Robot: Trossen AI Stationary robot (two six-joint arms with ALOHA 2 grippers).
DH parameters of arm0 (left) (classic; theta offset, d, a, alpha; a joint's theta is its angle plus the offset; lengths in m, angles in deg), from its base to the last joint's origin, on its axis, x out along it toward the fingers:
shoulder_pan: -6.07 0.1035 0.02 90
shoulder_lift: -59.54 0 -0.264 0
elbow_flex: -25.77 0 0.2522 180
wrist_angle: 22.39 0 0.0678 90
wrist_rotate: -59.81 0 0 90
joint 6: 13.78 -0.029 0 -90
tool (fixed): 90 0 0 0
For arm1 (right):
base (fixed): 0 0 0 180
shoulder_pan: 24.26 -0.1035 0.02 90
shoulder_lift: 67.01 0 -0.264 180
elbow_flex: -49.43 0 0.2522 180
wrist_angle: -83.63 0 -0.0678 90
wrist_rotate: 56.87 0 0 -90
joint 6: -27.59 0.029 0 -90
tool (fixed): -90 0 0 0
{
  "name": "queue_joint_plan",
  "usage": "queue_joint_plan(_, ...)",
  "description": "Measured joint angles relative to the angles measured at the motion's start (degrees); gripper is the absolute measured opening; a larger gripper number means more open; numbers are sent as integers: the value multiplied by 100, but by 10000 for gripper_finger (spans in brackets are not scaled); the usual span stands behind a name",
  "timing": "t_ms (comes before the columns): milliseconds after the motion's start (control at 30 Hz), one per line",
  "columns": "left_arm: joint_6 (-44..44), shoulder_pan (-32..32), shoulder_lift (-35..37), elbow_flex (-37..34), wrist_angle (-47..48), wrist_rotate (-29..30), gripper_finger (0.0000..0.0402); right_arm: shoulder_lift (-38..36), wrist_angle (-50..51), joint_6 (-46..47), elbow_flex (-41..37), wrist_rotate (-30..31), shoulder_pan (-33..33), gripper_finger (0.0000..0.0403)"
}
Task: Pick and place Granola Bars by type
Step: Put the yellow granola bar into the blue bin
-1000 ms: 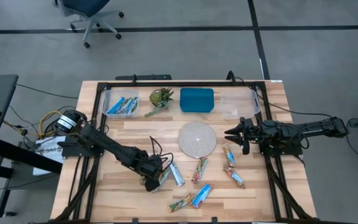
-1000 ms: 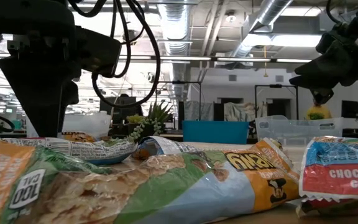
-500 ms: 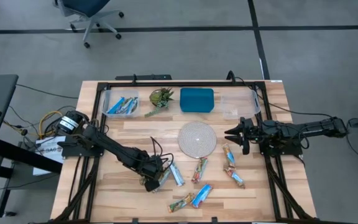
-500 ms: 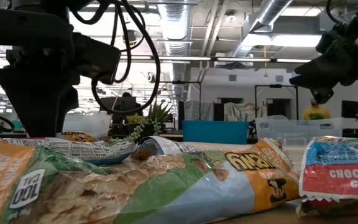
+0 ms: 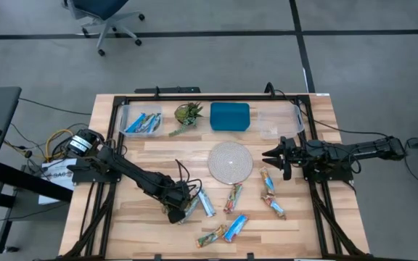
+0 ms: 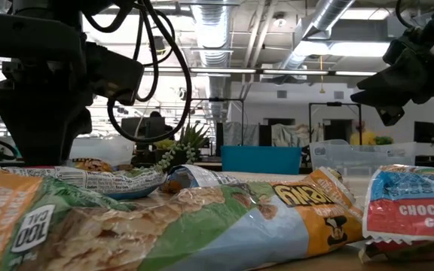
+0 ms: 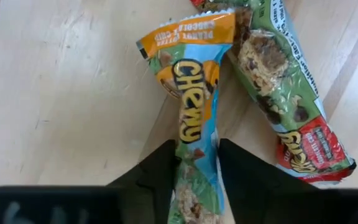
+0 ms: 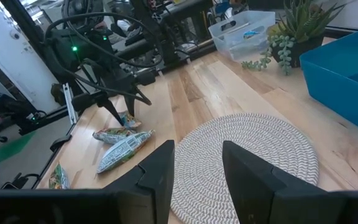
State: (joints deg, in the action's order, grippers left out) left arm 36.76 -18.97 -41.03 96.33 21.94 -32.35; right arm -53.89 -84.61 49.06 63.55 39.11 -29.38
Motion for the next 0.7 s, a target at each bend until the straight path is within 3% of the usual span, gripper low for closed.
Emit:
queue_joint_plan(300, 0, 1, 0, 0, -4, 4, 50, -1, -4, 0, -1, 0, 0, 127)
queue_joint_plan(700, -64, 227, 275, 114, -64, 126, 49, 0, -4, 0, -2, 0, -1, 127)
